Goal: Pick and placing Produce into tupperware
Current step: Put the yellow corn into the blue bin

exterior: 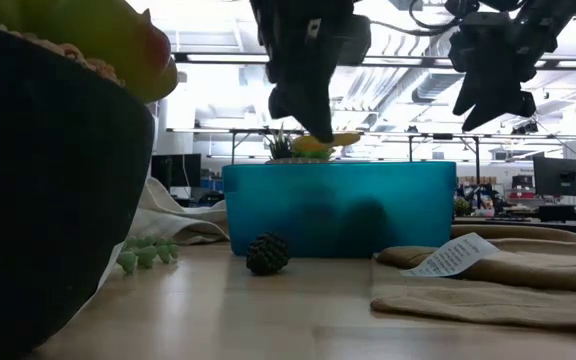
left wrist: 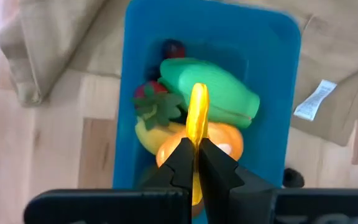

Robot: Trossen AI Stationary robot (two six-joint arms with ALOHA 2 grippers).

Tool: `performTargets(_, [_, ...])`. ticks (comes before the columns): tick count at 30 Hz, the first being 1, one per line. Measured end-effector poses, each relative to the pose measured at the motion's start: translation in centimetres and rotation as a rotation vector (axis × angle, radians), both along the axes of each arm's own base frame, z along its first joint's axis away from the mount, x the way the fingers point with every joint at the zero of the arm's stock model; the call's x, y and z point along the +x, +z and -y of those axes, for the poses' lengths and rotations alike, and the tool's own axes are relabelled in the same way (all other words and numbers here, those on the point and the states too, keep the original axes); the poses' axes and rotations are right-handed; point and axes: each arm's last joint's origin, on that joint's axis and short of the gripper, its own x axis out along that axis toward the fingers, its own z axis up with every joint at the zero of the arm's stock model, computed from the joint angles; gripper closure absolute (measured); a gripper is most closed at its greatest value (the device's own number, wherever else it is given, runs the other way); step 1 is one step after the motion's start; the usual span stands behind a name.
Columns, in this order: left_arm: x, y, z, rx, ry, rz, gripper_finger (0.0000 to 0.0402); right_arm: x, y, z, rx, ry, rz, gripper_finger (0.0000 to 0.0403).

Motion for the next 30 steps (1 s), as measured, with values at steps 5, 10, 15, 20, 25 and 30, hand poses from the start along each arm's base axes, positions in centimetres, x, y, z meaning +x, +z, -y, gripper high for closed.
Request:
performTargets(5, [-0.05,-0.88,0.08,-0.012,0.017,0.001,0.0396,0.00,0.00,0.00,-0.005,0.006,-0.001,0.0229])
performTargets(10, [-0.01,-1.07,0.06,-0.012,0.018,0.007,0.0396,0.00,0.00,0.00,-0.005,0.006,-0.001,0.0229])
performTargets(15, [0.20,-0.97,0.03,-0.014,0.017,0.030,0.0396,-0.01,0.00,0.02,-0.011,0.001,-0.003,0.0229])
performTargets(20, [0.23,-0.96,0.02,-0.030,0.005,0.035,0.0389,-0.01,0.00,0.02,-0.018,0.009,-0.004,0.0229])
performTargets(25, [0.23,-0.94,0.04,-0.031,0.009,0.036,0.0356,-0.01,0.00,0.02,-0.023,0.014,-0.005,0.0229])
performTargets(30, [0.25,-0.93,0.01,-0.029,0.012,0.037,0.0337,0.00,0.00,0.03,-0.023,0.015,-0.005,0.0229])
